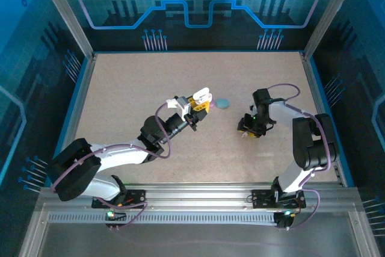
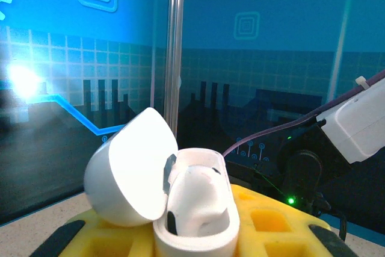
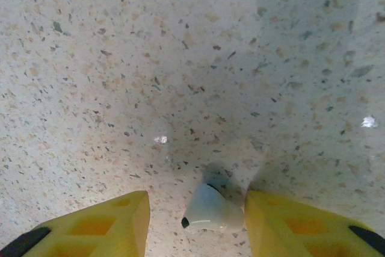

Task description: Insert the wireless bluetooth earbuds into the charging case

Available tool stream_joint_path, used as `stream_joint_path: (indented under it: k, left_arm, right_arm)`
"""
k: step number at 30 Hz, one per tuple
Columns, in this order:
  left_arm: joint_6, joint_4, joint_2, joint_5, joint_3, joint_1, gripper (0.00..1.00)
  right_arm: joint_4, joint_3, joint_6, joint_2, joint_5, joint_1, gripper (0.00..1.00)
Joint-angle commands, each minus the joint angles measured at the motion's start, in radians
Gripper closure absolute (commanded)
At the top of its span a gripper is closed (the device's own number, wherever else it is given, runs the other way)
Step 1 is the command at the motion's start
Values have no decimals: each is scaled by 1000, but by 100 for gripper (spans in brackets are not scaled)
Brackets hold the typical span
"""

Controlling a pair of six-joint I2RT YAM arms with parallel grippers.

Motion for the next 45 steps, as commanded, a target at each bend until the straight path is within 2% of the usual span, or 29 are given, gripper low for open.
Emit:
stream_joint_path:
  k: [1,10,20,33,42,45]
  left_arm:
    - [2,23,-20,-15,-5,1,78]
    - [4,25,-20,-16,-6,1,77]
    - [8,24,-27,-20,-10,1,77]
    - [8,24,-27,-21,-10,0,77]
    - [5,24,-27,-20,-9,1,78]
    - [6,24,-29,-21,-10,0,78]
  right_arm:
    - [27,-10,4,12,-47,1,55]
    - [78,0,-10,-32,-96,27,59]
    - [59,70,-18,42,-114,77,59]
    - [-16,92,-57,9,0,89,58]
    - [13,79,-52,70,-38,93,58]
    - [18,76,-48,80,-45,99,62]
